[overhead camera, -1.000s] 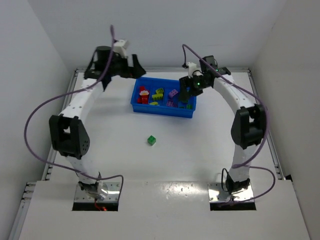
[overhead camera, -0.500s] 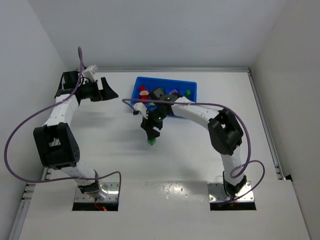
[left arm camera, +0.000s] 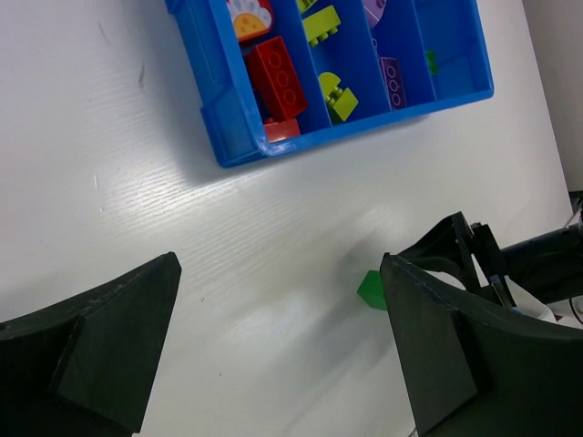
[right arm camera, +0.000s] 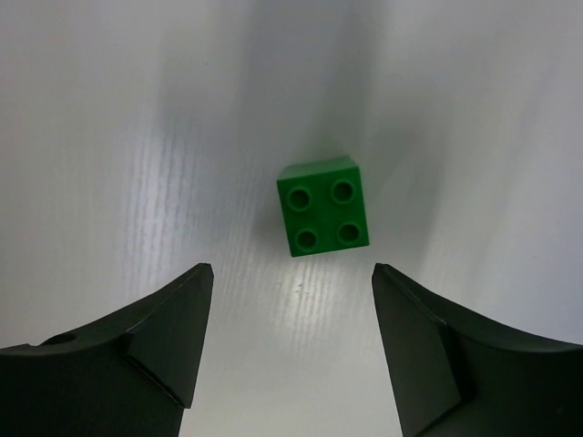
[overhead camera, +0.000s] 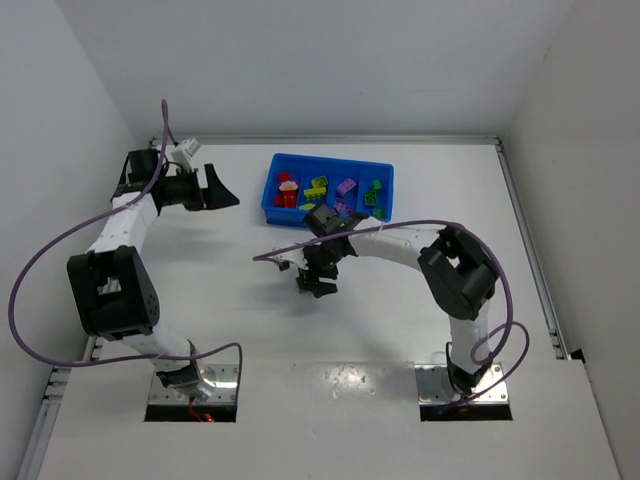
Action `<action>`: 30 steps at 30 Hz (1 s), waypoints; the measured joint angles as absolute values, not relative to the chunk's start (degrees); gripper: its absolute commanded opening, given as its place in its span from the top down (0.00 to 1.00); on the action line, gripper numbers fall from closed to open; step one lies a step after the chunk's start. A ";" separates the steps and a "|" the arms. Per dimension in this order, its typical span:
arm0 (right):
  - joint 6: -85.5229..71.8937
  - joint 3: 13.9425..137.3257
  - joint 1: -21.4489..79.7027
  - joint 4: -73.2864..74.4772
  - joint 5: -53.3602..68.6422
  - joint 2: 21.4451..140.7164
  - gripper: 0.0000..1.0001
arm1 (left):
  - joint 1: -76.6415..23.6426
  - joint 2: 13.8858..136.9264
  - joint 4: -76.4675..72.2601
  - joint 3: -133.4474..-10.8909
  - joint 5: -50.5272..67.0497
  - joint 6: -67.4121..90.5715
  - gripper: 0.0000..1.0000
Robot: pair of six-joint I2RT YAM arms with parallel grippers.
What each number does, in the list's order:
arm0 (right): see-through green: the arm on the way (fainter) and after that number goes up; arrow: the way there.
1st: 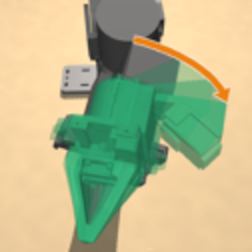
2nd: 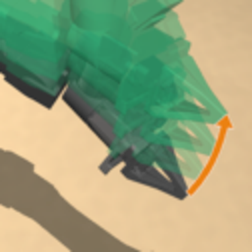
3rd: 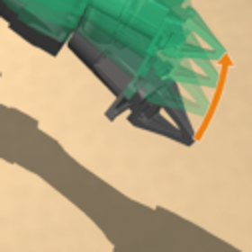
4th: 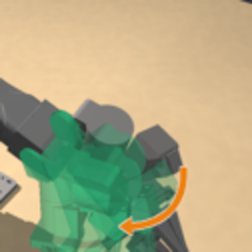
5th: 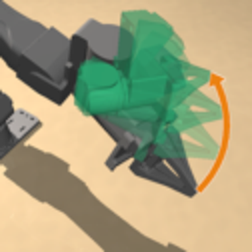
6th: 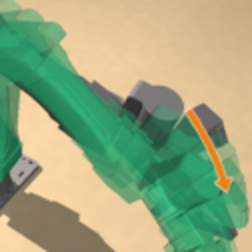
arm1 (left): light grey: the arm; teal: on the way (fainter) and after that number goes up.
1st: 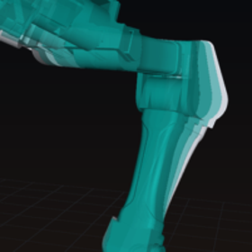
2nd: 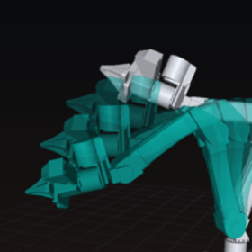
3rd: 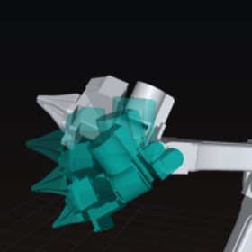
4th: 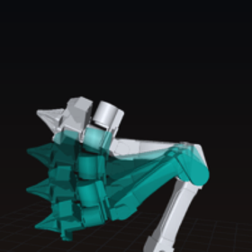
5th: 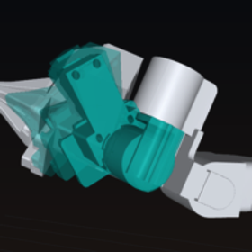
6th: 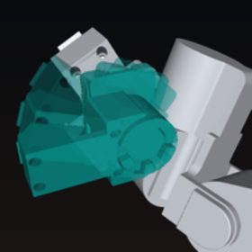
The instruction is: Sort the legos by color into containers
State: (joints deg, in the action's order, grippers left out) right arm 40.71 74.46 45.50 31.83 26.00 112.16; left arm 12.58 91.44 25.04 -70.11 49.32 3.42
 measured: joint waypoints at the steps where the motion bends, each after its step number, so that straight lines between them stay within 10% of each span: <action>1: 41.08 74.46 45.54 31.29 25.56 111.98 0.28 | 12.64 91.44 25.17 -69.97 49.56 3.33 0.03; 30: 47.22 79.24 48.21 29.17 24.23 114.87 0.45 | 14.02 91.50 25.26 -69.21 50.41 1.89 0.04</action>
State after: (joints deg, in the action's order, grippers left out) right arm 47.22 79.24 48.21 29.17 24.23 114.87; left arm 14.02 91.50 25.26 -69.21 50.41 1.89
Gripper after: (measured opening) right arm 0.548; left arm 0.963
